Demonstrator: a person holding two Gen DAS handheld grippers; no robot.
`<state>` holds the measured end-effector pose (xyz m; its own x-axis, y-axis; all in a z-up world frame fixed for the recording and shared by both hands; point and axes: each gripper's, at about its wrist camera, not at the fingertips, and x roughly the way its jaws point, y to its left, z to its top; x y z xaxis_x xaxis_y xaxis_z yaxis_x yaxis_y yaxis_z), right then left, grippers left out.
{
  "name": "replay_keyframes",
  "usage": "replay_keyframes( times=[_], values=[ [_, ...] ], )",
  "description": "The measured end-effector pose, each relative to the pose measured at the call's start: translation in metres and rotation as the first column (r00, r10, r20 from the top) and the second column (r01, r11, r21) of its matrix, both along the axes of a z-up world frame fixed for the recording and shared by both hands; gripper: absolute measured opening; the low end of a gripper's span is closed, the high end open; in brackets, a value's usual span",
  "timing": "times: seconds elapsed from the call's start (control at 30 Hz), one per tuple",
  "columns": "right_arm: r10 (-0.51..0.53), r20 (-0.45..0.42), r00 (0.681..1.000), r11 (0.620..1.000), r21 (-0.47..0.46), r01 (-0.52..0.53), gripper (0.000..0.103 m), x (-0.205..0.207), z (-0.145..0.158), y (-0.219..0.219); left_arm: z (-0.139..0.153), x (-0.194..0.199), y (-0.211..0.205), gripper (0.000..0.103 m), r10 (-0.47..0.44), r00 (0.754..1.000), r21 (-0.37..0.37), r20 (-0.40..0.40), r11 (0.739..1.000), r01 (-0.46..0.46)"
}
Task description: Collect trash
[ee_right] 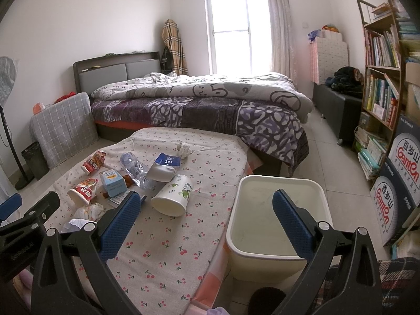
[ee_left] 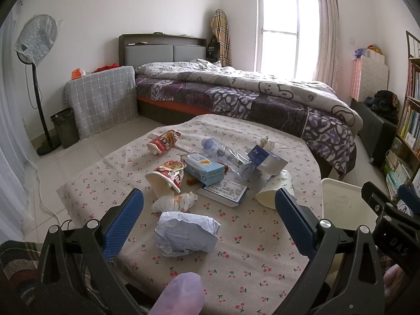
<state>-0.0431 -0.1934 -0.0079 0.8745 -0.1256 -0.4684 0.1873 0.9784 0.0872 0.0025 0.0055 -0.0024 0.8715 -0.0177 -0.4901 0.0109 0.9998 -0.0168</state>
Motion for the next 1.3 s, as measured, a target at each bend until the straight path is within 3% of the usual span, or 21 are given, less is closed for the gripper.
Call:
replay_keyframes(
  times=[0.6, 0.67, 0.77, 0.87, 0.97, 1.03, 1.17, 1.2, 1.27, 1.3],
  values=[
    [-0.013, -0.021, 1.000, 1.000, 0.015, 0.013, 0.098, 0.003, 0.001, -0.001, -0.010, -0.005, 0.004, 0.096, 0.013, 1.000, -0.009, -0.014, 1.000, -0.013],
    [-0.027, -0.049, 0.998, 0.999, 0.033, 0.029, 0.098, 0.006, 0.004, -0.003, -0.026, 0.002, 0.009, 0.096, 0.026, 0.999, -0.021, -0.043, 0.999, -0.027],
    [-0.032, -0.086, 0.996, 0.997, 0.061, 0.038, 0.098, 0.012, 0.009, -0.004, -0.036, 0.014, 0.031, 0.096, 0.069, 0.987, -0.080, -0.148, 0.993, -0.081],
    [-0.007, -0.134, 0.991, 0.998, 0.063, 0.016, 0.098, 0.028, 0.012, -0.006, -0.035, 0.029, 0.047, 0.096, 0.086, 0.971, -0.134, -0.221, 0.984, -0.117],
    [0.058, -0.201, 0.978, 0.997, 0.055, -0.048, 0.098, 0.051, 0.021, 0.003, -0.034, 0.046, 0.065, 0.096, 0.103, 0.942, -0.184, -0.320, 0.968, -0.169],
    [0.105, -0.233, 0.967, 0.994, 0.044, -0.097, 0.098, 0.064, 0.025, 0.010, -0.038, 0.060, 0.077, 0.096, 0.096, 0.905, -0.230, -0.414, 0.951, -0.207],
    [0.213, -0.320, 0.923, 0.977, 0.088, -0.195, 0.097, 0.096, 0.021, 0.015, -0.062, 0.084, 0.099, 0.096, 0.106, 0.798, -0.285, -0.593, 0.900, -0.331],
    [0.224, -0.334, 0.916, 0.974, 0.103, -0.200, 0.098, 0.103, 0.019, 0.014, -0.073, 0.089, 0.104, 0.096, 0.090, 0.755, -0.304, -0.650, 0.879, -0.367],
    [0.233, -0.354, 0.906, 0.971, 0.143, -0.193, 0.098, 0.114, 0.008, 0.008, -0.087, 0.095, 0.105, 0.096, 0.061, 0.712, -0.339, -0.699, 0.849, -0.405],
    [0.228, -0.359, 0.905, 0.971, 0.152, -0.184, 0.098, 0.119, 0.004, 0.005, -0.095, 0.095, 0.105, 0.096, 0.044, 0.685, -0.364, -0.727, 0.821, -0.439]
  ],
)
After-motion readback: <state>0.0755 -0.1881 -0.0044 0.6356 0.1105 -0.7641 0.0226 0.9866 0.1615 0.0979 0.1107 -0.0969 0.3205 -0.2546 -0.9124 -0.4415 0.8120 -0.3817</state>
